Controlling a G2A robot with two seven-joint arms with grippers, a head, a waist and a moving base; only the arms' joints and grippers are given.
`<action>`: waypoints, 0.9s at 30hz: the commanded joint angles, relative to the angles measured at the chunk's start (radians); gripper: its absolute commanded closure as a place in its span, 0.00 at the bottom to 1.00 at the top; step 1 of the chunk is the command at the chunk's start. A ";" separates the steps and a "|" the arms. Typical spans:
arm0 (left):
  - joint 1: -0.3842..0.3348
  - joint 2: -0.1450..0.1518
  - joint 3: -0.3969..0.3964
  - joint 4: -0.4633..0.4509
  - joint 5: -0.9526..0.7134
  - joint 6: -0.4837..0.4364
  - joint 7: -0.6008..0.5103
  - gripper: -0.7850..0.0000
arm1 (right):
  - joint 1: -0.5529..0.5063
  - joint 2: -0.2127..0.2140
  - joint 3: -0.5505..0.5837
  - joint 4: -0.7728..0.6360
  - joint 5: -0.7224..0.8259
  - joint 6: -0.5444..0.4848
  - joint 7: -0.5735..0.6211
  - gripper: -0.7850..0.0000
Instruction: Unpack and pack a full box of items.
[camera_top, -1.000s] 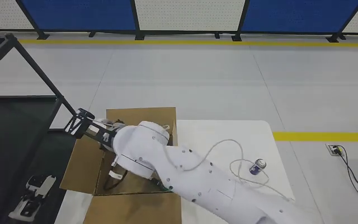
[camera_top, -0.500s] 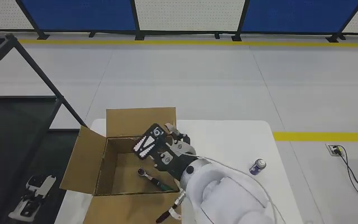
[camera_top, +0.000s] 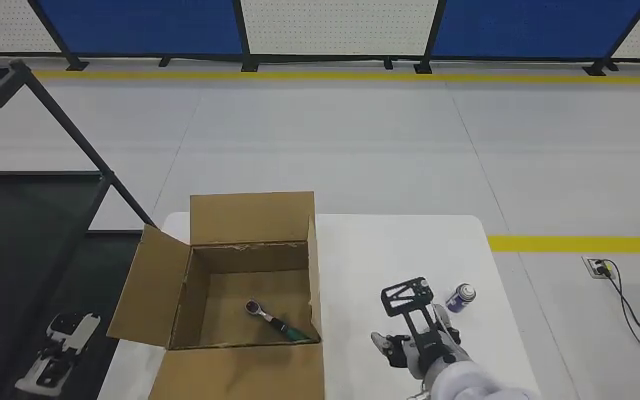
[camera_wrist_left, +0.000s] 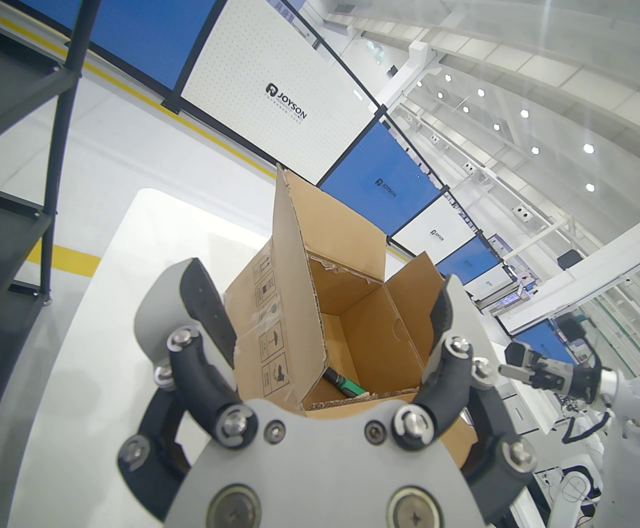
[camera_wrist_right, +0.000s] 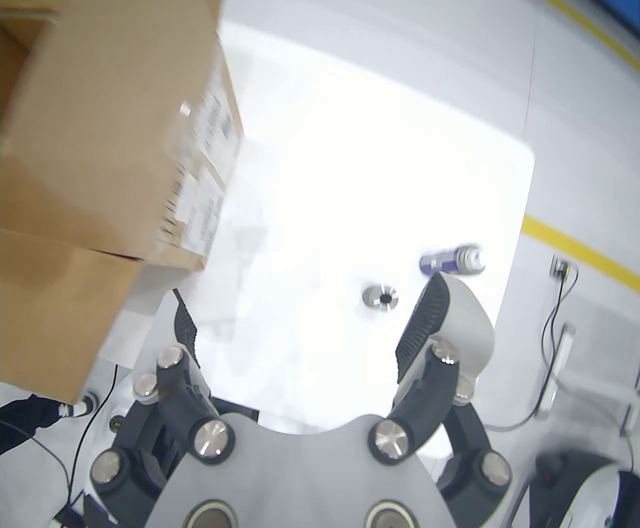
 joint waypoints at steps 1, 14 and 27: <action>0.000 0.000 0.000 0.000 0.000 0.000 0.000 0.00 | 0.017 0.000 -0.005 0.000 0.000 -0.001 0.000 0.00; 0.000 0.000 0.000 0.000 0.000 0.000 0.000 0.00 | 0.017 0.000 -0.005 0.000 0.000 -0.001 0.000 0.00; 0.000 0.000 0.000 0.000 0.000 0.000 0.000 0.00 | 0.011 0.000 -0.005 -0.001 0.006 -0.002 -0.009 0.00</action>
